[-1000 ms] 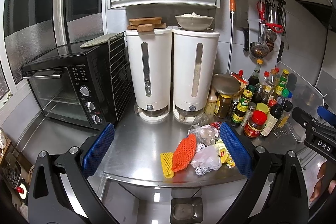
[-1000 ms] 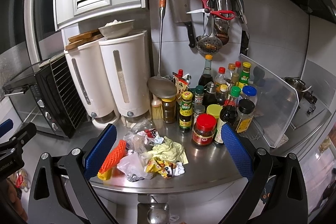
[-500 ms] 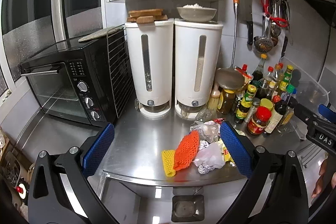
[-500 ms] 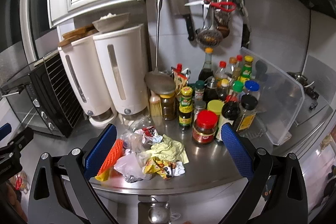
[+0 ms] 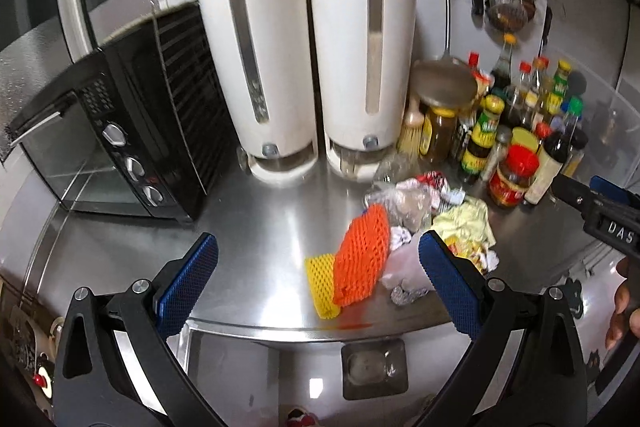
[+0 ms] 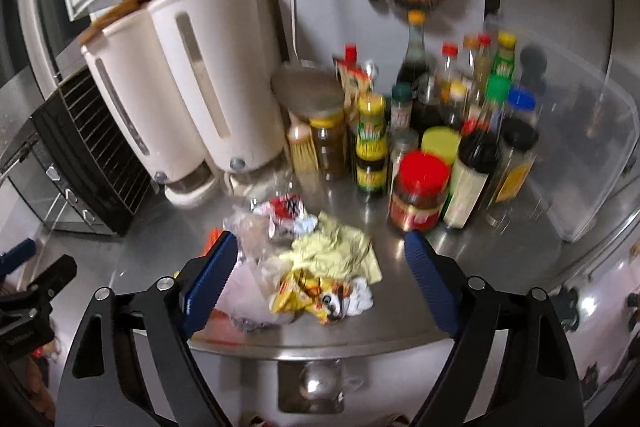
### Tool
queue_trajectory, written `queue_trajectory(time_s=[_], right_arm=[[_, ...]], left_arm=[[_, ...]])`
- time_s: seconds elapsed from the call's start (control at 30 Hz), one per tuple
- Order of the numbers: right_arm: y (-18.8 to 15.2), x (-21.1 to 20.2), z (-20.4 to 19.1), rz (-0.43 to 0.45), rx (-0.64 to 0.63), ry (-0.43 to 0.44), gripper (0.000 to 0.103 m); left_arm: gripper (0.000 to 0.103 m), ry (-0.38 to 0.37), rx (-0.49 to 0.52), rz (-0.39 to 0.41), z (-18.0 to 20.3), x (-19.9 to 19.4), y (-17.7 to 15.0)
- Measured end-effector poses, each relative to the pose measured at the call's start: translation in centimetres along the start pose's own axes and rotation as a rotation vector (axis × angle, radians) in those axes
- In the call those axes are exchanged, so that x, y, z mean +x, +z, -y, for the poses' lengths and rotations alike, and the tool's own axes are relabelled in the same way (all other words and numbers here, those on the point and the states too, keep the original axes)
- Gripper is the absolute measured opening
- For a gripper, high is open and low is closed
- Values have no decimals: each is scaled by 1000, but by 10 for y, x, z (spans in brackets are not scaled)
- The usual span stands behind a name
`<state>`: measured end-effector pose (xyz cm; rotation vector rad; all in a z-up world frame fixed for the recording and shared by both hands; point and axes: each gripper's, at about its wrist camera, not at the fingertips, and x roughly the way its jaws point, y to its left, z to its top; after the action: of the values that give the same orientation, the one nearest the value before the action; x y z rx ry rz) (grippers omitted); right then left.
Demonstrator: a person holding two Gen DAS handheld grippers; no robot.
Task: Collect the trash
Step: 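Grasp the orange foam net with the left tool while the right tool grasps the yellow snack bag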
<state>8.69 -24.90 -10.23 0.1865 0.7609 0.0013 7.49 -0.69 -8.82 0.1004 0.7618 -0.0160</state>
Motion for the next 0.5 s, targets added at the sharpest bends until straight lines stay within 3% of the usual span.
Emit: queue_trajectory(time_s=[0.17,0.37,0.5], right_arm=[[-8,34,14,-92,57,59,85],[-22,76,10,-195,-7,64,85],[-40,95,3,-249,-83,85,63]], left_arm=[[91,-32,32,-42,6,24,-5],[81,-85,61,-110,12,61,-13],[71,-91,74,-155,14,82,-21]])
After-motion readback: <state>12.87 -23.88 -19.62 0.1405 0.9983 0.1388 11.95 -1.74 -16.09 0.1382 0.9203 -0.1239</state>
